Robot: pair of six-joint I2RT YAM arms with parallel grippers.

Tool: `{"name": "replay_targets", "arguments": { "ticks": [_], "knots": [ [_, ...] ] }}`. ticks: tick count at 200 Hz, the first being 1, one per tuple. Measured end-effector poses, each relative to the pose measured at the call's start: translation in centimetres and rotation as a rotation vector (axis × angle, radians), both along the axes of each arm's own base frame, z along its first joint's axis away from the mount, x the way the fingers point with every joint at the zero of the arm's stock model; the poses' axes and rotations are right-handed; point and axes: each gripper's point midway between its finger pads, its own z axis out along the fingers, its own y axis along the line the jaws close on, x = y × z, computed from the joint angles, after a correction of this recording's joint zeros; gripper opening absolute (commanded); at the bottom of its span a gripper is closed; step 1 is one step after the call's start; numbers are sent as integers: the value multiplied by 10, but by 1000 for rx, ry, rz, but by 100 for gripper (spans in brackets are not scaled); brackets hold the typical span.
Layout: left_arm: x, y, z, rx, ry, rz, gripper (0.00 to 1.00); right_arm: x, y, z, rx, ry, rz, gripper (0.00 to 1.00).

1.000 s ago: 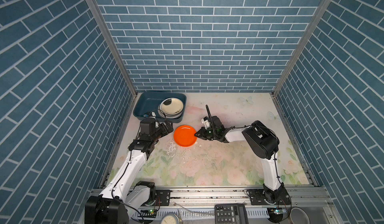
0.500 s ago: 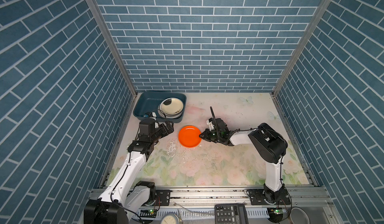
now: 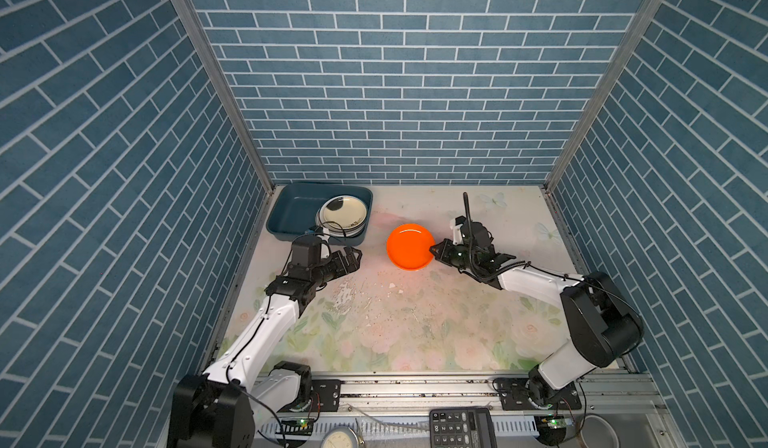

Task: Place the plates into the plastic bin on the countertop
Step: 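Tilt the orange plate upright with the right gripper toward the left gripper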

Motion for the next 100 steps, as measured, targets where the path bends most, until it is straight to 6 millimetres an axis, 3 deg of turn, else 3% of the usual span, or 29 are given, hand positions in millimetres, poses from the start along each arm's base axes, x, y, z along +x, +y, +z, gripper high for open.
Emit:
{"name": "replay_targets", "arguments": {
  "ticks": [64,100],
  "knots": [
    [14,-66,12,-94,-50,-155,99,1,-34,30,-9,-33,-77,0],
    [34,-96,28,-146,-99,-206,90,7,-49,36,-10,-42,-105,0]
  ]
}}
